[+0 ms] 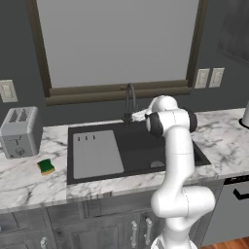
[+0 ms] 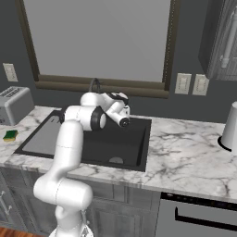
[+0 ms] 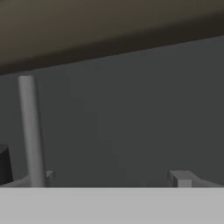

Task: Soak the sponge with water for a few seconds and then drop it inside the sink.

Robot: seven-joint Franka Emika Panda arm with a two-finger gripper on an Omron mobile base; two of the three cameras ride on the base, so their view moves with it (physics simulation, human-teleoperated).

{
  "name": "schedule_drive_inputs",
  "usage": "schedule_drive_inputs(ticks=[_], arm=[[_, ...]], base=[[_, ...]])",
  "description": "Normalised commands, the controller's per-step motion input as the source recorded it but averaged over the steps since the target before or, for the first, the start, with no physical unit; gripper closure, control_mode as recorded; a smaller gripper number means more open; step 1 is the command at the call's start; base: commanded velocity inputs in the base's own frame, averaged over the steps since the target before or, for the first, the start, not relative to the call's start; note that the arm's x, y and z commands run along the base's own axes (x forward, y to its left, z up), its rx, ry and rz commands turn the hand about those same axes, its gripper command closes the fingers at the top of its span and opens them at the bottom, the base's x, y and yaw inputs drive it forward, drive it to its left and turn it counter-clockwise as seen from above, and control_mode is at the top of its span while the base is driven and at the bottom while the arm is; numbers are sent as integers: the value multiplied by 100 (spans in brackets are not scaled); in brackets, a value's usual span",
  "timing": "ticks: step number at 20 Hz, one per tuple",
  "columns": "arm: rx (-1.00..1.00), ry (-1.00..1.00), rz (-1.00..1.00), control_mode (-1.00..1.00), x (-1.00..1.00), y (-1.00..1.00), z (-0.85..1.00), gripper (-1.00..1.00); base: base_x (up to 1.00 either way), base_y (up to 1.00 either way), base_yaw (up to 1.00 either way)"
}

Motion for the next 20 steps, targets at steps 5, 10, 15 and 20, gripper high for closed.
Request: schedule_drive_inputs(ticks=[5,10,15,20], arm=[[0,0,-3,-100,24,-29,0,-100],[0,0,0,-100,36,-23,0,-100],[0,0,0,-100,39,-25,0,-100],[0,0,0,-100,31,-29,0,-100]], base=[[0,0,0],[0,0,0],[0,0,0],[0,0,0]])
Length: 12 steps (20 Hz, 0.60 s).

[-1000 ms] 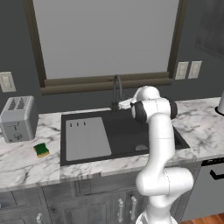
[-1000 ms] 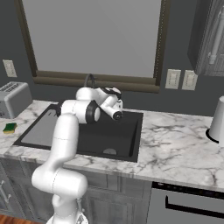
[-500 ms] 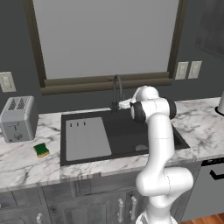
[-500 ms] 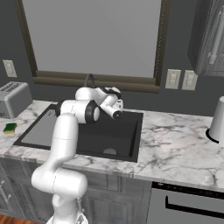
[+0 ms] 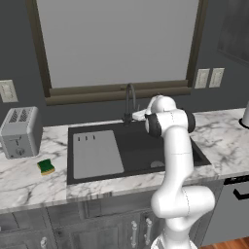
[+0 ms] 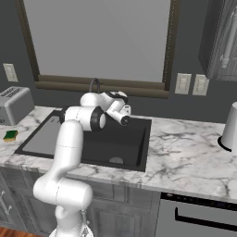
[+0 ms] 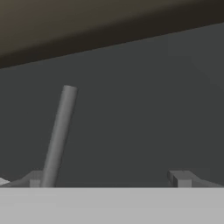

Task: Soak the sponge with water for a few seconds and then drop it inside the sink.

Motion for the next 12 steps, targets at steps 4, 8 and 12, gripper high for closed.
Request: schedule_drive_inputs(ticks=[4,8,12], arm=[[0,2,0,-100,24,-22,-1,-100],[0,2,0,-100,22,-19,-2,-100],[0,3,0,-100,23,-23,-1,-100]], base=[[0,0,0],[0,0,0],[0,0,0]])
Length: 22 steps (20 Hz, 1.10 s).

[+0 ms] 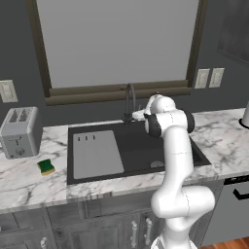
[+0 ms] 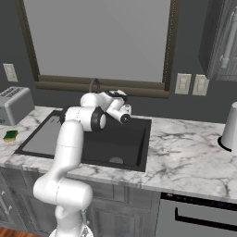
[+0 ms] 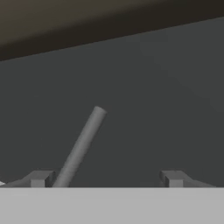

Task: Soak the sponge with water for a few seconds and then drop it inside the sink.

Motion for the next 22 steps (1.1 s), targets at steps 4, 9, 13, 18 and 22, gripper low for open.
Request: schedule_drive_inputs(ticks=[4,9,13,18,22], arm=[[0,2,0,-100,19,-25,-2,-100],[0,3,-1,-100,13,-21,-2,-100],[0,3,-2,-100,14,-22,-3,-100],[0,1,-2,-100,8,-27,-1,-100],[1,0,0,-100,0,-24,0,-100]], base=[[0,0,0],[0,0,0],[0,0,0],[0,0,0],[0,0,0]])
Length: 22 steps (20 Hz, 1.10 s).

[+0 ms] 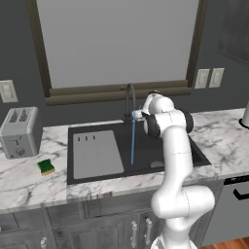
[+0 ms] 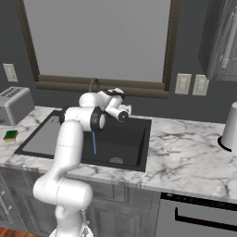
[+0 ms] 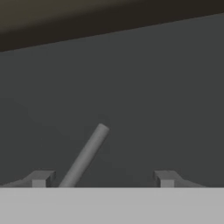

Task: Soak the sponge with water for a few seconds and then drop it inside the sink.

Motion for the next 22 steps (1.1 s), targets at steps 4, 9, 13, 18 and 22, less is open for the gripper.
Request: schedule_drive_inputs(ticks=[4,9,13,18,22], arm=[[6,0,0,-100,-5,-29,6,-100],[7,0,0,-100,-21,-32,18,-100],[7,0,0,-100,-28,-32,19,-100],[3,3,0,-100,-45,-29,19,-100],[0,6,-3,-100,-53,-18,19,-100]], base=[[0,0,0],[0,0,0],[0,0,0],[0,0,0],[0,0,0]])
